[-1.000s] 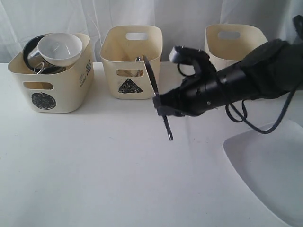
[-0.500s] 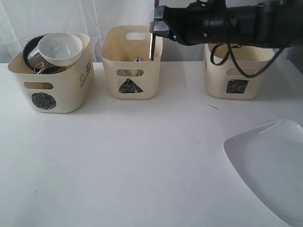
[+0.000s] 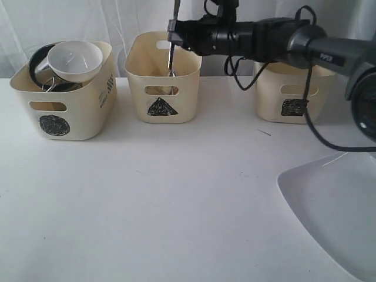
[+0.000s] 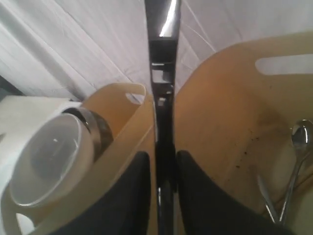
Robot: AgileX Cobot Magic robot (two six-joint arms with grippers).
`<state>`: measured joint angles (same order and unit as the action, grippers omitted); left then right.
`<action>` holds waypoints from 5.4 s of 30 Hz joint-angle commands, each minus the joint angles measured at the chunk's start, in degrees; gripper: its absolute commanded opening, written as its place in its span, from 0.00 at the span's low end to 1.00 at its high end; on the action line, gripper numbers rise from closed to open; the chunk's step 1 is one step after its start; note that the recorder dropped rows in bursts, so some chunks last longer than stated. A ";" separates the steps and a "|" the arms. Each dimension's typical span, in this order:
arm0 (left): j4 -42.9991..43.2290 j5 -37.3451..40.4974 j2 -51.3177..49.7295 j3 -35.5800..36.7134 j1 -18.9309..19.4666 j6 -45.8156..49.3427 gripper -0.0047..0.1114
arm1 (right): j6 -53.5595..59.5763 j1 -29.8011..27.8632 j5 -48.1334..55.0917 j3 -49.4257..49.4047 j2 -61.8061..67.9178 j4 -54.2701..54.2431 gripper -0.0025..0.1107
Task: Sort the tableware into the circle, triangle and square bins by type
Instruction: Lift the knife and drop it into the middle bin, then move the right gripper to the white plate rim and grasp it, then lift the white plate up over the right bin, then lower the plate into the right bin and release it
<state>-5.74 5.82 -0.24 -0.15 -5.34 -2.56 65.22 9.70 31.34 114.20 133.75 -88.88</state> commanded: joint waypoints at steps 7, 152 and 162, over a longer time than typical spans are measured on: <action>0.02 -0.23 0.24 0.15 0.04 -0.20 0.04 | -8.55 1.26 3.64 4.23 -1.45 21.38 0.33; 0.02 -0.23 0.24 0.15 0.04 -0.21 0.04 | -89.37 2.68 -17.65 -23.21 -29.48 139.53 0.02; 0.02 -0.23 0.24 0.15 0.04 -0.21 0.04 | -89.37 0.40 -20.30 -22.68 -26.07 139.90 0.02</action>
<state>-5.63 5.82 -0.24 -0.15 -5.34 -2.56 -25.35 10.97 13.23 90.59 107.78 48.89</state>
